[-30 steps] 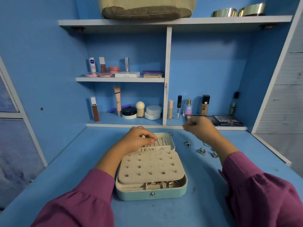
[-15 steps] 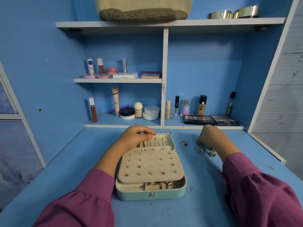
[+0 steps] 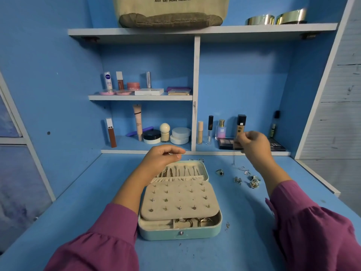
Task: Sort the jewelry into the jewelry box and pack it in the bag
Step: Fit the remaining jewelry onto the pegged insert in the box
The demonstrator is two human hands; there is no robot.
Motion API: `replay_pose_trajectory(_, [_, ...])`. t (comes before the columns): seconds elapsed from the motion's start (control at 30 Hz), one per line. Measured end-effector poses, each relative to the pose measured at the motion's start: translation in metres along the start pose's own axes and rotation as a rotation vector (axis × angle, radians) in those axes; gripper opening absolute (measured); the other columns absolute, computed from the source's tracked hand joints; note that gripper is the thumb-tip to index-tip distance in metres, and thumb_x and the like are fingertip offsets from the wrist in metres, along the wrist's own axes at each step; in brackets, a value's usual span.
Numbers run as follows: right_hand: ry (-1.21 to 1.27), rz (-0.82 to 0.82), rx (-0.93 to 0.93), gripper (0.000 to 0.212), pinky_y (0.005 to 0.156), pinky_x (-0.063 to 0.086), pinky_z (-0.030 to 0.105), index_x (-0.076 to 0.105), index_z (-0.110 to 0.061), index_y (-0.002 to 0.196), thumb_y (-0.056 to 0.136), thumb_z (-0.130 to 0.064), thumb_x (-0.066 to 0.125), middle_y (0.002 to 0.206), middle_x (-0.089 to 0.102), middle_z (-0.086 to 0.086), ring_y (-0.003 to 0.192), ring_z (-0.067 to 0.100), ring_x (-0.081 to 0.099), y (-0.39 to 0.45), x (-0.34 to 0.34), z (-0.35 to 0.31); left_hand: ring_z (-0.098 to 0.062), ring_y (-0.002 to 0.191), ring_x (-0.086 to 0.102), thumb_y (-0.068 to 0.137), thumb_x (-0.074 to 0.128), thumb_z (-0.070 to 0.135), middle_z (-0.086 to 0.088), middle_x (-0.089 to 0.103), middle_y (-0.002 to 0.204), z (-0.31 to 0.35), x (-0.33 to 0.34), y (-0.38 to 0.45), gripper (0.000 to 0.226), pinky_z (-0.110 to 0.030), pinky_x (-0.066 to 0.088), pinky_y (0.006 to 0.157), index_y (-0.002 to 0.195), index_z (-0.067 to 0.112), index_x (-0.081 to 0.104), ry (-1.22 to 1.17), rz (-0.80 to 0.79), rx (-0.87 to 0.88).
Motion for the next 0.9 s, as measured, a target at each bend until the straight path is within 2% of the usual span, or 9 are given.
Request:
replay_pose_trajectory(0.07, [0.085,0.032,-0.005,0.022,0.076,0.055,0.046,0.065,-0.001,0.08,0.091,-0.013,0.05,0.073,0.069,0.006,0.074,0.025,0.062,0.004,-0.004,-0.007,-0.013,0.104,0.063,0.088,0.064,0.009,0.004,0.071,0.104,0.0,0.001,0.0,0.019,-0.024,0.048,0.093,0.098,0.023,0.072,0.008,-0.007,0.002])
replay_pose_trajectory(0.17, [0.158,0.055,-0.03,0.022,0.075,0.054,0.052,0.063,-0.01,0.071,0.09,-0.012,0.051,0.071,0.069,0.006,0.072,0.026,0.061,0.008,-0.007,-0.021,-0.015,0.105,0.062,0.088,0.063,0.008,0.001,0.07,0.105,-0.002,0.0,0.0,0.02,-0.025,0.049,0.093,0.097,0.025,0.072,0.015,-0.007,-0.005])
replay_pose_trajectory(0.3, [0.241,0.091,-0.084,0.021,0.077,0.055,0.041,0.062,-0.011,0.075,0.092,-0.012,0.049,0.074,0.068,0.002,0.074,0.017,0.066,0.014,-0.011,-0.044,-0.017,0.106,0.062,0.088,0.064,0.009,0.0,0.07,0.106,-0.005,-0.001,0.001,0.021,-0.028,0.049,0.096,0.096,0.027,0.072,0.021,-0.011,-0.01])
replay_pose_trajectory(0.5, [0.348,0.096,-0.161,0.019,0.067,0.054,0.025,0.059,-0.013,0.075,0.091,-0.01,0.049,0.078,0.068,0.001,0.072,0.011,0.067,0.017,-0.016,-0.085,-0.014,0.105,0.062,0.088,0.064,0.008,0.002,0.07,0.106,-0.005,-0.001,0.001,0.021,-0.025,0.048,0.095,0.1,0.024,0.071,0.024,-0.015,-0.003])
replay_pose_trajectory(0.73, [0.382,0.032,-0.271,0.023,0.067,0.055,0.022,0.058,-0.012,0.071,0.091,-0.007,0.047,0.079,0.068,0.004,0.07,0.01,0.067,0.016,-0.009,-0.14,-0.005,0.099,0.061,0.088,0.063,0.006,0.008,0.068,0.102,-0.003,0.0,0.0,0.022,-0.009,0.047,0.079,0.105,0.019,0.068,0.005,-0.011,-0.007])
replay_pose_trajectory(0.9, [0.475,-0.023,-0.284,0.021,0.064,0.054,0.021,0.059,-0.01,0.073,0.091,-0.006,0.049,0.078,0.067,0.006,0.068,0.011,0.067,0.011,0.002,-0.167,-0.014,0.101,0.064,0.085,0.068,0.006,-0.006,0.07,0.104,-0.004,0.001,0.0,0.022,-0.021,0.051,0.09,0.104,0.017,0.069,-0.056,-0.027,-0.029])
Point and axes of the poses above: each hand's wrist, its own y-axis towards the middle knuckle, its own x-axis out of the palm, z = x × y, the point moved 5 cm from there along y, towards the middle knuckle
